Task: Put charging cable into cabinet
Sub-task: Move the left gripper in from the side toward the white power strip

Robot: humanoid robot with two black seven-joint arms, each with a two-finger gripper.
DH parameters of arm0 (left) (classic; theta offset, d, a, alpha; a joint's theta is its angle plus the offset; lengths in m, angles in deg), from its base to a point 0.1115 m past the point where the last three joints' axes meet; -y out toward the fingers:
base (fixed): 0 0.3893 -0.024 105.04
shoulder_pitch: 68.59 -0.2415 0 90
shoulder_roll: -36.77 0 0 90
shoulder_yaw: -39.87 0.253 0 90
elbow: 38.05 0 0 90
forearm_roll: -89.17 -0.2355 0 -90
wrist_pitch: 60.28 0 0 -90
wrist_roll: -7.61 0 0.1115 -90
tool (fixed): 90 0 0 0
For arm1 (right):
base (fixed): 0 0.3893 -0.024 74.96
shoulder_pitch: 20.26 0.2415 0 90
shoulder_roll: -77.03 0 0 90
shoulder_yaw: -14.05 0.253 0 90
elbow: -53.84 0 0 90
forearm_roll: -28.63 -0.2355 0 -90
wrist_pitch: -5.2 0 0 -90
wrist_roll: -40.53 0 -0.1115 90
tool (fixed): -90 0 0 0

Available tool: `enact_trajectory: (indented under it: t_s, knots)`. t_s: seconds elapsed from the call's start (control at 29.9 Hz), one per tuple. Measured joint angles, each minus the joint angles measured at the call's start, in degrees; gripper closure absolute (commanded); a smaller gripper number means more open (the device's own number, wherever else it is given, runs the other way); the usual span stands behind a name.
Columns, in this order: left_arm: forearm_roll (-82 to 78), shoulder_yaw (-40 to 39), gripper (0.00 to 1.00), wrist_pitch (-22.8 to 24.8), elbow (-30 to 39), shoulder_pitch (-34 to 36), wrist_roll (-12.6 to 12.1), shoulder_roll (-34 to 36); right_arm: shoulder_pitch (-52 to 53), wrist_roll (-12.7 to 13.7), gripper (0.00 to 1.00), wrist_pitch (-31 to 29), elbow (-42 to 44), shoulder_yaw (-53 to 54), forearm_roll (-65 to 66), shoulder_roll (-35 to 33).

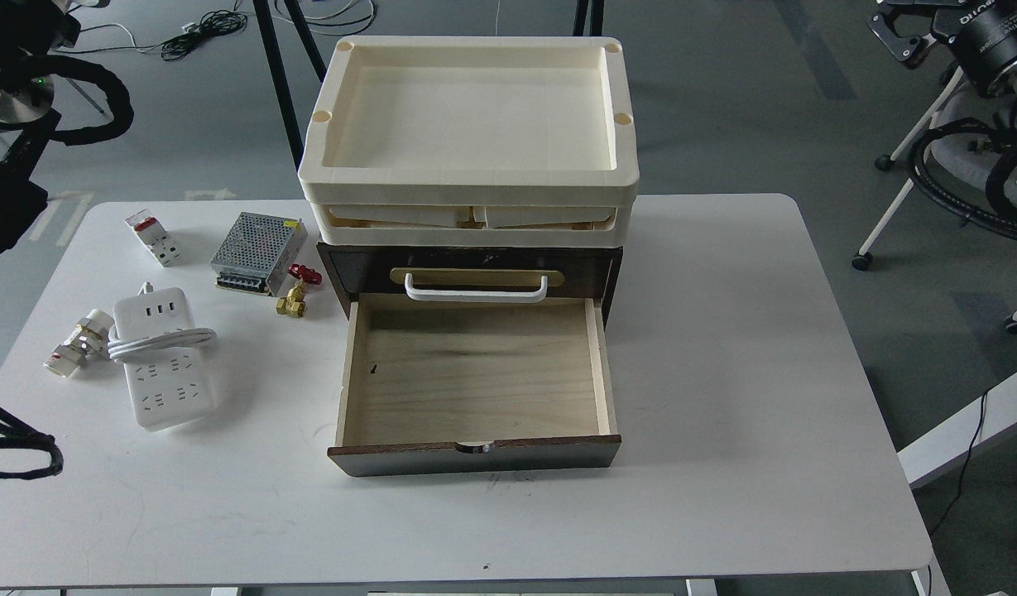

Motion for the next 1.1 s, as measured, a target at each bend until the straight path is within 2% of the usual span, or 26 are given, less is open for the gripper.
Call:
enact_trajectory:
  t_s: [0.27,0.43,0.54,0.57,0.7,0.77,0.94,1.1]
  knots:
    - [0.21,-0.25,0.0,0.0,-0.11,-0.87,-0.29,-0.78,-0.14,0.0,0.0,0.0,0.42,0.37,0.01,0.02]
    - [3.08,-3.8,0.0,0.0,-1.37,-0.99,1.13,-0.67,0.12,0.0,0.0,0.0,0.43,1.08,0.01,-0.11]
    - [5.33,-7.55,0.0,0.0,-1.72,-1.45,3.61,-2.63,0.17,0.0,0.0,0.0,0.43,1.9,0.01,0.13]
    - [5.67,-8.71,0.0,0.0,-1.74,-1.57,5.12,-3.75,0.17,0.0,0.0,0.0,0.43,1.97,0.01,0.19]
    - [5.83,-13.35,0.0,0.0,-1.46,-2.23,14.23,-6.9,0.17,0.0,0.0,0.0,0.49,2.12,0.0,-0.11]
    - [5.71,-15.08,0.0,0.0,-0.54,-2.7,16.55,-7.96,0.06,0.0,0.0,0.0,0.69,2.58,-0.01,-0.59]
    - [4.1,-18.09,0.0,0.0,8.59,-4.36,17.48,-6.69,-0.22,0.0,0.0,0.0,1.07,3.45,-0.06,-1.58]
    - [-1.01,-14.95,0.0,0.0,19.85,-5.2,17.57,3.58,-0.46,0.0,0.0,0.0,1.18,3.64,-0.08,-2.8]
